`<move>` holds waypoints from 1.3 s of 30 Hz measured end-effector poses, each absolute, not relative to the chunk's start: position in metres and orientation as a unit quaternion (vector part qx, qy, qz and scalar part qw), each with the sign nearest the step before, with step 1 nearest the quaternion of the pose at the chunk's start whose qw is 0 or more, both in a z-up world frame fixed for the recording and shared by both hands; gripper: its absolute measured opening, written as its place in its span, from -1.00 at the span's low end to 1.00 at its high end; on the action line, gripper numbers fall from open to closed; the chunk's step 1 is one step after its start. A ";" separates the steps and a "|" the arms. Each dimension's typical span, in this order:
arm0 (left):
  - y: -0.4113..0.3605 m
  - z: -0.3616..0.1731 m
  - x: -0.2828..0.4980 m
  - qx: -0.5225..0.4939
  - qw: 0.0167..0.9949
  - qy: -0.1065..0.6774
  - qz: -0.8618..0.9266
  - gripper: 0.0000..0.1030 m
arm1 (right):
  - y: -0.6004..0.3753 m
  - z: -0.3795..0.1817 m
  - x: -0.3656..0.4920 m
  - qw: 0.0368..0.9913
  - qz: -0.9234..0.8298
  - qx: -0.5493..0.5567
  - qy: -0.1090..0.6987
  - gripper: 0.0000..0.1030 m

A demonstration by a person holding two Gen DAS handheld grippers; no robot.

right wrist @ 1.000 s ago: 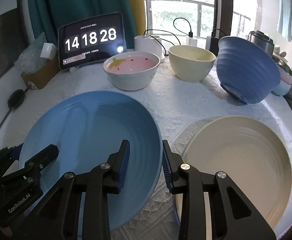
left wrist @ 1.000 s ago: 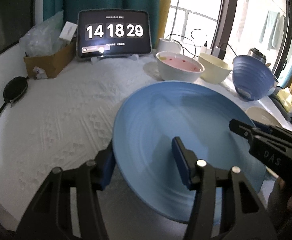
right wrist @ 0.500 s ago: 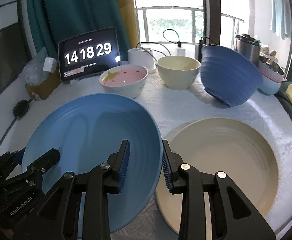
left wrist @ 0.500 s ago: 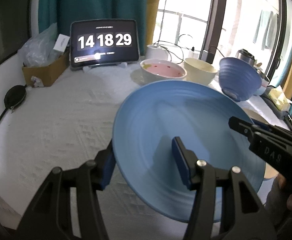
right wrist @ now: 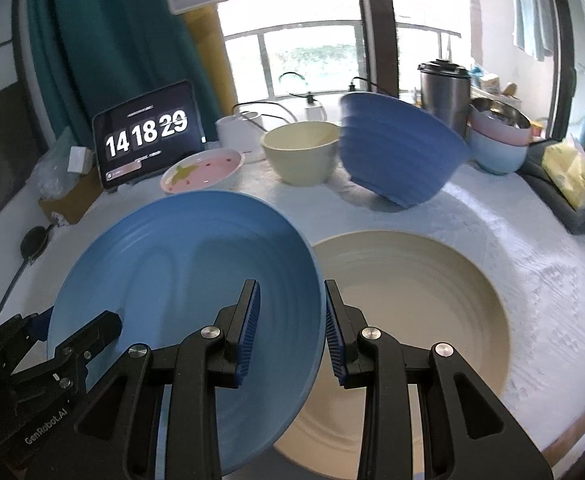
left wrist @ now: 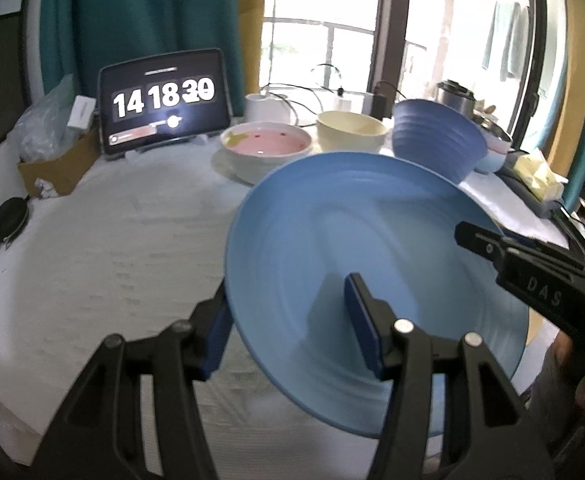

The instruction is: Organize plates and bowls

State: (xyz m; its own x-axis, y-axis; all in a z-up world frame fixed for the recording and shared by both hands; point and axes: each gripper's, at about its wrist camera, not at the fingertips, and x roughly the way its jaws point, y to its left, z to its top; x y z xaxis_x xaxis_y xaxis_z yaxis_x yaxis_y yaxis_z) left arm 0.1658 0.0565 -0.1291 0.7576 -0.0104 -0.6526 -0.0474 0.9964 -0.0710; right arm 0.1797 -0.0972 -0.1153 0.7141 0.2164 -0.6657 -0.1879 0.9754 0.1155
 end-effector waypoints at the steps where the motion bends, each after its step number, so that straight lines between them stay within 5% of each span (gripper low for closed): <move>1: 0.052 -0.129 0.167 -0.039 0.936 0.349 0.008 0.07 | -0.102 -0.115 0.179 0.926 0.107 0.022 0.362 -0.35; 39: -0.073 -0.157 0.209 0.067 0.925 0.374 -0.024 0.18 | -0.214 -0.137 0.185 0.935 0.031 0.061 0.348 -0.35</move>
State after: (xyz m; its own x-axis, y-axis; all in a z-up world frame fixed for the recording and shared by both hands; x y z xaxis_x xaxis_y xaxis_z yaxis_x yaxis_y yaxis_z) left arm 0.2093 -0.0734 -0.1572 0.7192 0.0045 -0.6948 0.0950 0.9899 0.1048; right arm 0.1850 -0.2145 -0.1366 0.7554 0.1007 -0.6475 -0.0150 0.9905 0.1365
